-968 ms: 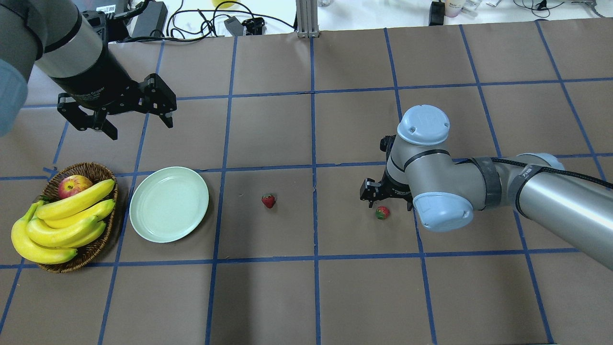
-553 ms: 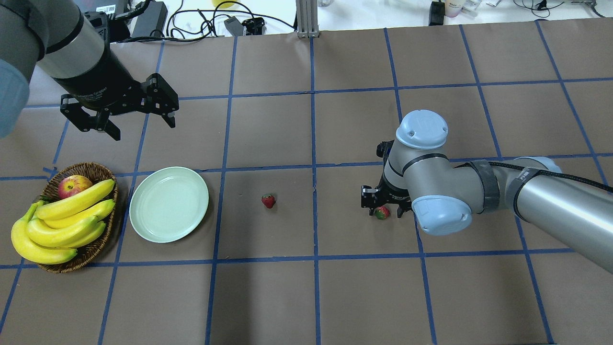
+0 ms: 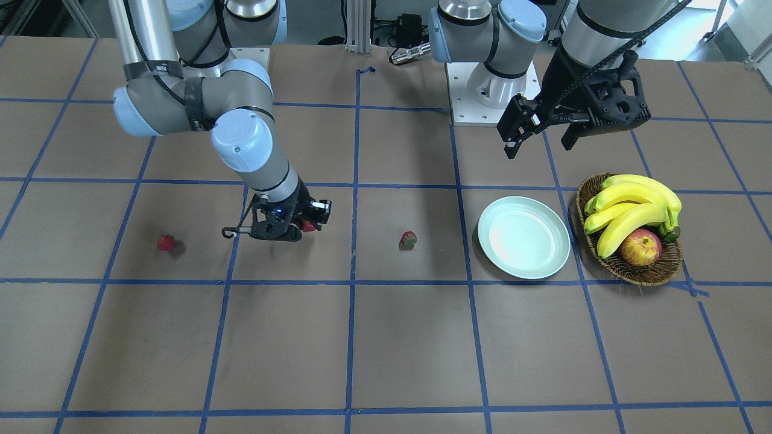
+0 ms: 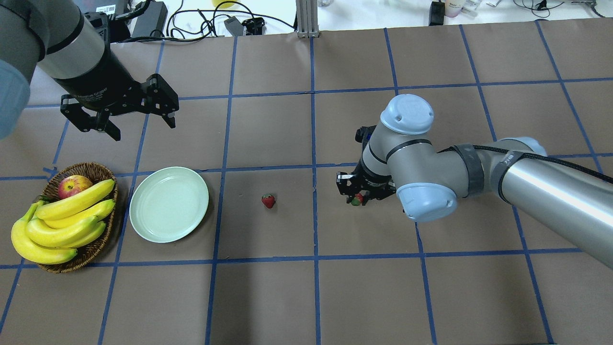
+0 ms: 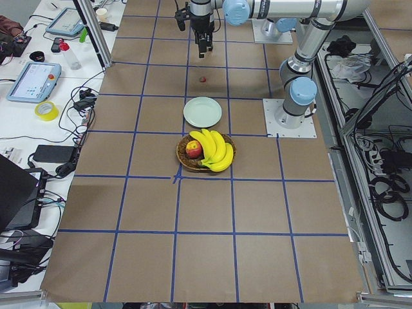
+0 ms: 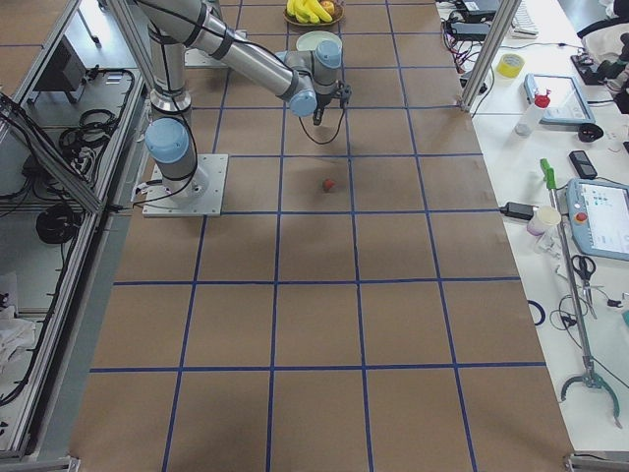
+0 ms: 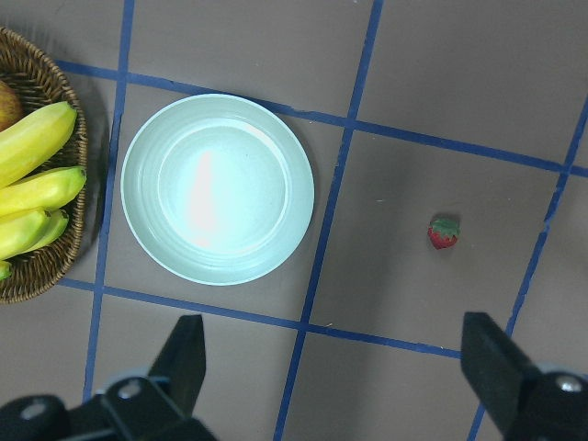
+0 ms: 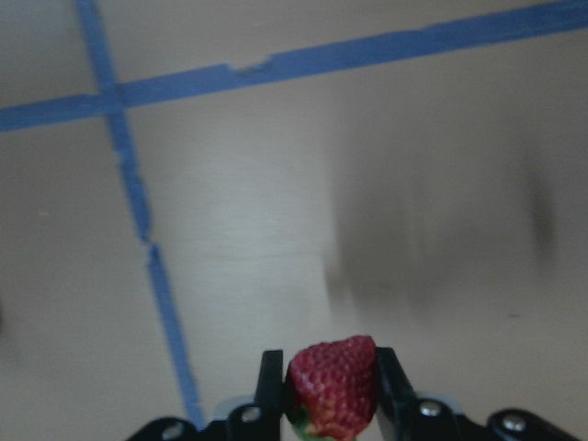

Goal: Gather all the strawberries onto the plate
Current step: 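Carry it toward the plate and release beside the first strawberry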

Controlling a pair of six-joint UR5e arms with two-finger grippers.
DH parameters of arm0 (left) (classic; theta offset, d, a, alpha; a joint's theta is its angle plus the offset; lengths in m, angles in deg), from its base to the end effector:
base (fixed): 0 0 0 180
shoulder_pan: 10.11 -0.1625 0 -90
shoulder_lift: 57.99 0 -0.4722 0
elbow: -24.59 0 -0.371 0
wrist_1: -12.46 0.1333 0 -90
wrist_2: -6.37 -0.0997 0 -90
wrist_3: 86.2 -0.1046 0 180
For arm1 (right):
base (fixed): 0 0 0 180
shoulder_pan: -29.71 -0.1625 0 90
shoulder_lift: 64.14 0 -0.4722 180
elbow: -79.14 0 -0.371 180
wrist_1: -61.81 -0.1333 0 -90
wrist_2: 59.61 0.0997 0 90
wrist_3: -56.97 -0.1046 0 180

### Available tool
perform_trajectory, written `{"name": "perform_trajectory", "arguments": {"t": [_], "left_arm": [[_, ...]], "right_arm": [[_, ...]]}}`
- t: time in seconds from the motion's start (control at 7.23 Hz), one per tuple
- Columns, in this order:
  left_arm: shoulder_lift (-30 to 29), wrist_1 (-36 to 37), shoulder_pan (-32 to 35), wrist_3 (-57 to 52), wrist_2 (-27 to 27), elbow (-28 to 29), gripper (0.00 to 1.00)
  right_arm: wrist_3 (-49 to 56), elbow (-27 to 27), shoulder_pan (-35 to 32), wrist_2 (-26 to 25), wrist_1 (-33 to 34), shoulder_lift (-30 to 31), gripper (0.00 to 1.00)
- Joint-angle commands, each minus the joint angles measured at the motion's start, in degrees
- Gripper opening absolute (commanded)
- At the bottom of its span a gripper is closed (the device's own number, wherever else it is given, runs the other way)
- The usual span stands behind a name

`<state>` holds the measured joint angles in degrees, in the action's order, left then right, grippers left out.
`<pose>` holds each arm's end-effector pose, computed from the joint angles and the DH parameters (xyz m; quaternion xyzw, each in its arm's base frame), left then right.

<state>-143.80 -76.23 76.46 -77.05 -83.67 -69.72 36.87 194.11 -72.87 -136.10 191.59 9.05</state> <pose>-0.1068 -0.4455 0.5302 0.1096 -0.9939 0.0104 0.0002 0.2649 -0.4627 0.2622 0.0672 0.9906 0.0497 0.1080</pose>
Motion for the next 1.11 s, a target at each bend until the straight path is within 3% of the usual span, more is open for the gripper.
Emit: {"name": "perform_trajectory", "arguments": {"t": [0.0,0.14,0.28,0.42,0.55,0.69,0.83,0.97], "left_arm": [[0.03,0.00,0.00,-0.01,-0.05,0.00,1.00],[0.03,0.00,0.00,-0.01,-0.05,0.00,1.00],[-0.06,0.00,0.00,0.08,0.21,0.00,1.00],[-0.06,0.09,0.00,0.17,0.39,0.00,1.00],[-0.06,0.09,0.00,0.17,0.39,0.00,1.00],[-0.06,0.00,0.00,0.26,0.30,0.00,1.00],[-0.06,0.09,0.00,0.26,0.30,0.00,1.00],[-0.06,0.00,0.00,0.26,0.39,-0.09,1.00]], "right_arm": [[-9.05,-10.68,-9.09,1.70,-0.23,-7.33,0.01],[-10.73,-12.47,-11.04,1.44,-0.06,-9.98,0.02],[-10.92,-12.92,-11.32,1.96,-0.05,-10.61,0.14],[-10.92,-13.10,-11.32,2.31,0.03,-10.62,0.83],[-10.66,-12.84,-11.32,1.70,-0.14,-10.18,1.00],[-9.44,-13.10,-11.24,0.74,-0.32,-8.87,1.00],[-6.12,-12.40,-10.19,-4.32,-0.67,-6.86,1.00],[0.61,-11.96,-7.31,-12.81,-3.71,-3.79,1.00]]}}
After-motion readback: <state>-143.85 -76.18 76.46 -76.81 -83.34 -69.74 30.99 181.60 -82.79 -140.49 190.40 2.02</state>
